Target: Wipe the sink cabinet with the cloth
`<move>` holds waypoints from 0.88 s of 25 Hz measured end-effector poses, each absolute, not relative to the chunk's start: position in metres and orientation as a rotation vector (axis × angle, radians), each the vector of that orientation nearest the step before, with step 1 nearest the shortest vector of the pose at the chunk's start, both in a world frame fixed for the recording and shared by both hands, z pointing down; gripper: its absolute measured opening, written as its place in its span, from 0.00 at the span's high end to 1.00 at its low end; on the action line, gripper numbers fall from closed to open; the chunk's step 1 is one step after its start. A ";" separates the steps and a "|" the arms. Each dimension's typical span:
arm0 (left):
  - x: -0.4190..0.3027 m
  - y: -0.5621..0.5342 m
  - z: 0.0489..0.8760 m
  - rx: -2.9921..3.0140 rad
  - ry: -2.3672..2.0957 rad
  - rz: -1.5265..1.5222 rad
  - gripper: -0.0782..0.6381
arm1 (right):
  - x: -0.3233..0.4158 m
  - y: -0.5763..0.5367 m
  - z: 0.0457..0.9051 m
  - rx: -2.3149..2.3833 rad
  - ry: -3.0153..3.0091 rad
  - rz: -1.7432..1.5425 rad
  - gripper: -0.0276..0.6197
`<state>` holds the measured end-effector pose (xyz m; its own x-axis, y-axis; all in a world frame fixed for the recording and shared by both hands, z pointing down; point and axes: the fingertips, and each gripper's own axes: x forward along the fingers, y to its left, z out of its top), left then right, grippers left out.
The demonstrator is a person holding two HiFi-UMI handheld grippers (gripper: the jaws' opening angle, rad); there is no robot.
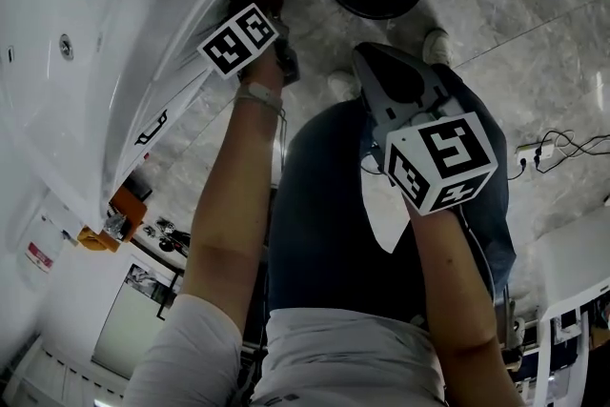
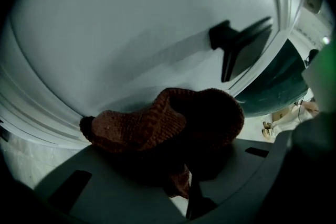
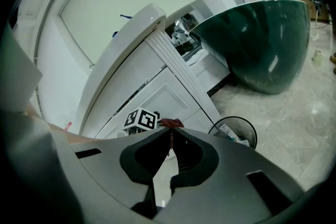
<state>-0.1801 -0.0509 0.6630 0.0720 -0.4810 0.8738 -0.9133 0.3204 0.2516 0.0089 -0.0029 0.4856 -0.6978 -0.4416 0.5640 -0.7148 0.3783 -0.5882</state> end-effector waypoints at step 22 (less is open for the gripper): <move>-0.149 -0.085 0.609 1.320 -1.585 0.420 0.80 | 0.029 -0.011 0.480 1.050 -2.310 1.214 0.91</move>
<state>-0.1490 -0.0850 0.6088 0.0844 -0.5407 0.8370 -0.8842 0.3466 0.3130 0.0288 -0.0115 0.4799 -0.6752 -0.4573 0.5788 -0.7361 0.3663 -0.5692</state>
